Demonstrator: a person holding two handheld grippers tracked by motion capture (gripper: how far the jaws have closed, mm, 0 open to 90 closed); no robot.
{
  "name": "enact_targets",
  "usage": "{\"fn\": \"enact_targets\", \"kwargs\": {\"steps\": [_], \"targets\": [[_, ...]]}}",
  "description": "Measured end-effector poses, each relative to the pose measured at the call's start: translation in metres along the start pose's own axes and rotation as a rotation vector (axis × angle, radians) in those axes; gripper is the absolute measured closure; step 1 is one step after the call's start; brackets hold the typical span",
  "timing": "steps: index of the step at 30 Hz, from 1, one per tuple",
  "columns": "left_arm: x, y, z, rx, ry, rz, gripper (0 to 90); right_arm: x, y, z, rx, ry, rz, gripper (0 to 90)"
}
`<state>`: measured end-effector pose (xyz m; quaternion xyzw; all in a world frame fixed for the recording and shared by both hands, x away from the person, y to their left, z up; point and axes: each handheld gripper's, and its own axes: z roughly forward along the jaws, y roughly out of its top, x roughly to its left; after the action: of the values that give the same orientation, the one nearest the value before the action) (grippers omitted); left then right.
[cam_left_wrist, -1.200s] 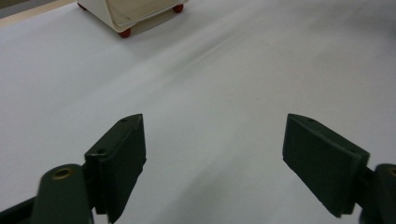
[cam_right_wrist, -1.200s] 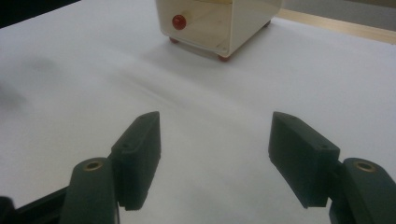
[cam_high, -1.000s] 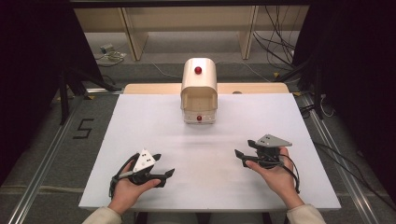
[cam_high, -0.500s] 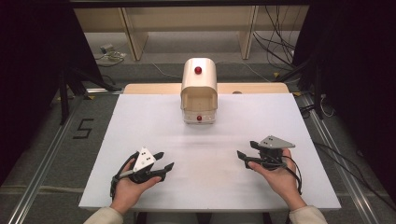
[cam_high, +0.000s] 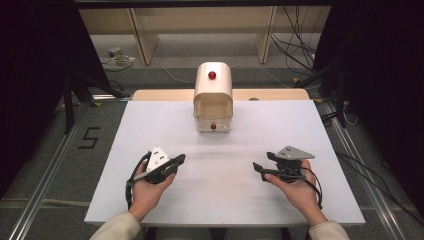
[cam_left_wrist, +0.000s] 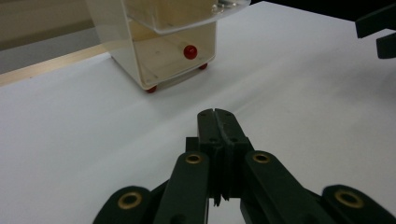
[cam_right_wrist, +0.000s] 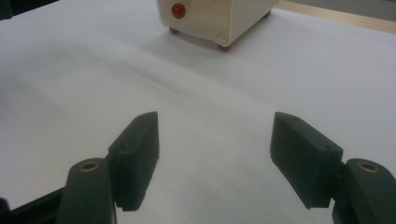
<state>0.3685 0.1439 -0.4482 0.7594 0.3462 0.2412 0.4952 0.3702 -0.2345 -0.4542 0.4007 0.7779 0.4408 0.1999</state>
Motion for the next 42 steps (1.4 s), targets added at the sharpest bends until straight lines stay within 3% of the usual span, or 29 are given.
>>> {"fn": "enact_targets", "kwargs": {"steps": [2,8,10,16,42], "targets": [[0.0,0.01,0.008,-0.013,-0.006,0.019,89.2,0.0,0.0,0.0,-0.001,0.0,0.0,33.5],[0.0,0.033,0.029,-0.047,0.006,0.015,89.4,-0.001,-0.001,0.0,-0.003,-0.001,0.001,33.5],[0.002,0.039,0.036,-0.047,0.01,0.002,89.4,-0.001,-0.001,0.0,-0.001,-0.005,0.003,33.5],[0.004,0.054,0.048,-0.048,0.021,0.023,89.4,-0.001,-0.003,0.002,0.002,0.0,0.006,33.6],[0.003,0.066,0.072,-0.05,0.068,0.005,89.5,-0.003,-0.004,0.003,0.011,-0.006,0.006,33.6]]}}
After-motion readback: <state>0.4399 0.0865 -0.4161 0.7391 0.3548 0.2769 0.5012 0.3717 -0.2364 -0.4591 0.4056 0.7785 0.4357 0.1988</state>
